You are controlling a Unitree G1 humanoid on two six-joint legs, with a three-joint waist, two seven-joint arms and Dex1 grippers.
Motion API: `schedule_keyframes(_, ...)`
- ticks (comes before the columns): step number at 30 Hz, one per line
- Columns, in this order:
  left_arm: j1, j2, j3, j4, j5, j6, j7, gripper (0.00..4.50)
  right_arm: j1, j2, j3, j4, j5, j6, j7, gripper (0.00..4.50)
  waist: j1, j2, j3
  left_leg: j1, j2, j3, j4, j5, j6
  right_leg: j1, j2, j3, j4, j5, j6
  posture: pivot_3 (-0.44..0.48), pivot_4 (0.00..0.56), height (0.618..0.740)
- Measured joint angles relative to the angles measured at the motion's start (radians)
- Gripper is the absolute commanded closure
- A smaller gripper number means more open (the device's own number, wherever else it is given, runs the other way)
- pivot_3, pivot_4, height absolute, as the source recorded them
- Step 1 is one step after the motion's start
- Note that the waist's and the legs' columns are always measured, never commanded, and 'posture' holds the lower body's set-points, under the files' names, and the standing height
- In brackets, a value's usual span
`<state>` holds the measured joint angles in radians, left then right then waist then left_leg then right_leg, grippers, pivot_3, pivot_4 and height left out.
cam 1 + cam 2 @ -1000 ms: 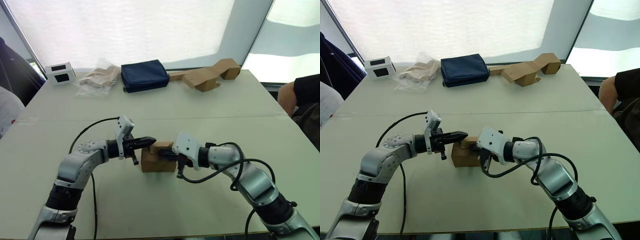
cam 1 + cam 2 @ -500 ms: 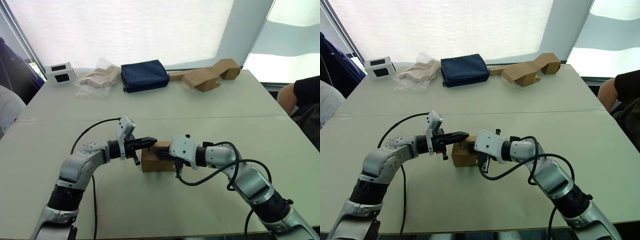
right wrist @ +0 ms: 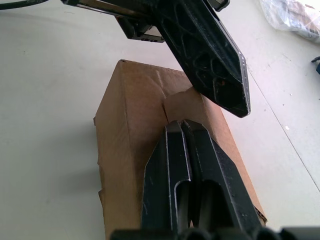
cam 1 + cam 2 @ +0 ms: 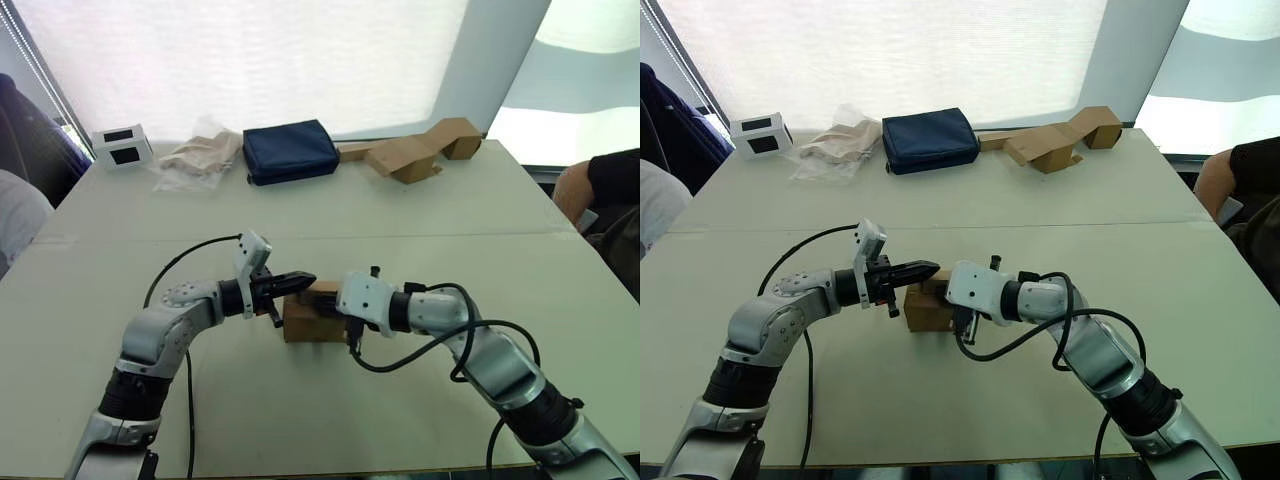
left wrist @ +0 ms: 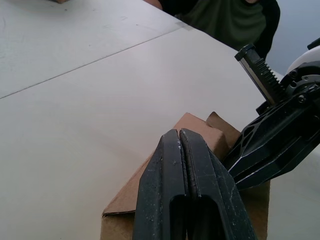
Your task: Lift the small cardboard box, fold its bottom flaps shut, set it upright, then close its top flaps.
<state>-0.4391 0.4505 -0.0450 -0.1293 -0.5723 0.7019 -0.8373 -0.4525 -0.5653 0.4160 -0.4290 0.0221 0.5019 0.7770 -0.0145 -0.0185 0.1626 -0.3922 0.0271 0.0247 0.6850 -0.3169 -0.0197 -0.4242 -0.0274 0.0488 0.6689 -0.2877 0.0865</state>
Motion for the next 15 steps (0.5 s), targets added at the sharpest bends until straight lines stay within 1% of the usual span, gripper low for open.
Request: schedule_keyframes(15,0.0,0.005,-0.014,0.013,0.06,-0.024,0.01,4.49,0.007,-0.003,0.0,-0.002,0.0,-0.014,0.042,4.5,0.0,0.0,0.0,0.0,0.0,0.0,0.0,0.0,0.0,0.0,0.0,0.0,0.0,0.0,0.0,0.0,0.15,0.74)
